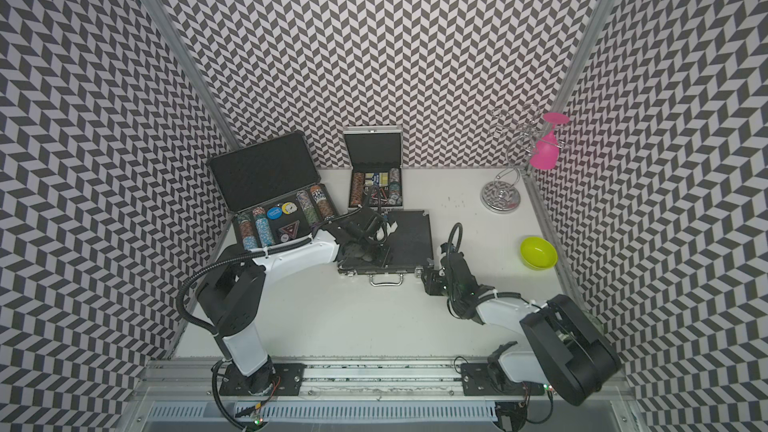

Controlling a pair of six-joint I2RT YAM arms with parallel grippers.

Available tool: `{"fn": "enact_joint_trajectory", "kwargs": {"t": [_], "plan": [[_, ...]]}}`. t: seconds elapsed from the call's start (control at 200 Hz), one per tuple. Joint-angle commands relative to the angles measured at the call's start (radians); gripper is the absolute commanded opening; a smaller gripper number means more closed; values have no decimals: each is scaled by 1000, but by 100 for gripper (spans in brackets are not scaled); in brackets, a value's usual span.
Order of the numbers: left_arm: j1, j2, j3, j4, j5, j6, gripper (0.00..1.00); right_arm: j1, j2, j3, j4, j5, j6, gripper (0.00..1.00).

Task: Close the poker set cases
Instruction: Fasten the fastener on the poker set case.

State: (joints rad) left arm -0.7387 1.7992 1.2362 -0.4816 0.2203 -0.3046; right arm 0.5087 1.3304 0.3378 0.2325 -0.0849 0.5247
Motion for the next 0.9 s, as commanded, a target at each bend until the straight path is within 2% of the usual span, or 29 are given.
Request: {"fn": "enact_joint_trajectory", "kwargs": {"t": [0.0,0.31,0.511,0.656,0.891], "plan": [[8,49,-61,-128,-35,11,0,5,8,3,31,53,20,44],[7,46,-75,-126,-33,13,0,4,69,16,59,61,39,38],[9,53,-67,-127,-29,17,0,4,106,31,32,100,39,30],[12,59,-62,-127,-28,20,0,6,82,26,30,91,32,33],[24,52,-64,-129,-28,26,0,5,80,34,13,122,44,29]]}}
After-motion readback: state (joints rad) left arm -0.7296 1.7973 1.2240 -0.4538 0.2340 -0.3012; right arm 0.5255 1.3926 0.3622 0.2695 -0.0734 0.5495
